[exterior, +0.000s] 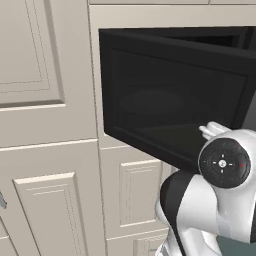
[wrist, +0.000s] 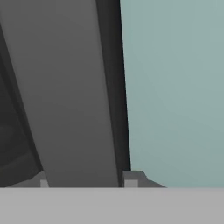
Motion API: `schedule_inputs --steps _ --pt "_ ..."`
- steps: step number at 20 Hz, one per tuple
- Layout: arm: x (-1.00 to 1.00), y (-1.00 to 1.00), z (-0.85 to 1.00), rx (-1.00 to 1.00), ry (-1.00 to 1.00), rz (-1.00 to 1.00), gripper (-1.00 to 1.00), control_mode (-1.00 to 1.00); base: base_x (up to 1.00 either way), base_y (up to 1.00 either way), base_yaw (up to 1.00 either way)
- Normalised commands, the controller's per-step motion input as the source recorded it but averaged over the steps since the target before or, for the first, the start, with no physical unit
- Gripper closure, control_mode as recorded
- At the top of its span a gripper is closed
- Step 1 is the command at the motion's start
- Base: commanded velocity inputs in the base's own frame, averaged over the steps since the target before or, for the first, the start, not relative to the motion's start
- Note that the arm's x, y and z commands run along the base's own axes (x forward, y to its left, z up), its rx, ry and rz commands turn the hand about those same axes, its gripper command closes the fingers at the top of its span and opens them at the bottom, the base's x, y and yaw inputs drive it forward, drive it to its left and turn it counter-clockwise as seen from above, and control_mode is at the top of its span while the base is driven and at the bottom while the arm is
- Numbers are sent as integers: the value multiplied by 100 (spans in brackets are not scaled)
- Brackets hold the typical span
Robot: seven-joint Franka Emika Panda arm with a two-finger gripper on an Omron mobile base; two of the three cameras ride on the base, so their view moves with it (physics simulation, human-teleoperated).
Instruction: Pick the corn from the counter and place it in the microwave. Then turn on the microwave.
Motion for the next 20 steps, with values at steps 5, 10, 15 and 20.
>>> schedule_inputs --steps 5,10,15,20 --pt "-31 4 0 -5 -12 0 100 -100 0 0 0" --pt "-29 4 0 -5 -11 0 100 -100 0 0 0" --pt "-25 4 0 -5 -9 0 100 -100 0 0 0" --pt "-20 5 0 -5 -8 0 100 -100 0 0 0"
